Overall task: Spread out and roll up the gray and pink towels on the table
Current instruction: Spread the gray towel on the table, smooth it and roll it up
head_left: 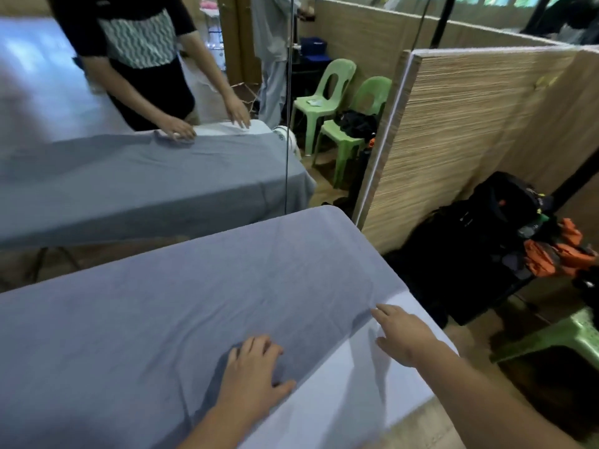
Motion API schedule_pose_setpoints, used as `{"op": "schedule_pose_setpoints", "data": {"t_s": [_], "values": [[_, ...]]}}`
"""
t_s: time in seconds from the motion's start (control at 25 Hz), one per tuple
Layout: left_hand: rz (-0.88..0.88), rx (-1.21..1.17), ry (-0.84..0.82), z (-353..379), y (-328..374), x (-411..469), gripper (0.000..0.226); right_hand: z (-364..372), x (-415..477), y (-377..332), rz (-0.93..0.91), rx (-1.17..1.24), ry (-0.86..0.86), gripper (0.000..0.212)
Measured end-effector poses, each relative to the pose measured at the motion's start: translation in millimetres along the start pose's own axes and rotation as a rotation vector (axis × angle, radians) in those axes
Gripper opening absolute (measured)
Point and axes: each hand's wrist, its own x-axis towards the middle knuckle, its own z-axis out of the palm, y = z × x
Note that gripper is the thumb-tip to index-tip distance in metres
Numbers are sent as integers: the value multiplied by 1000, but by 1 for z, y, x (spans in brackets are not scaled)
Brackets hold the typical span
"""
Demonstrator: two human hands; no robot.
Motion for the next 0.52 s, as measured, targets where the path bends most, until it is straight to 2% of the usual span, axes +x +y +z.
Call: {"op": "schedule_pose_setpoints", "data": {"t_s": [0.12,0.24,0.36,0.52], "values": [[-14,24,-26,20,26,15,30,4,37,49,5,-15,0,62],[-70,-27,-9,37,37,19,26,9,66,80,-34,-28,33,57],[-157,-16,26,39,47,16,24,13,91,98,-143,-69,120,38],[-267,32,99,40,72,12,13,8,113,125,-409,-138,218,31]]}}
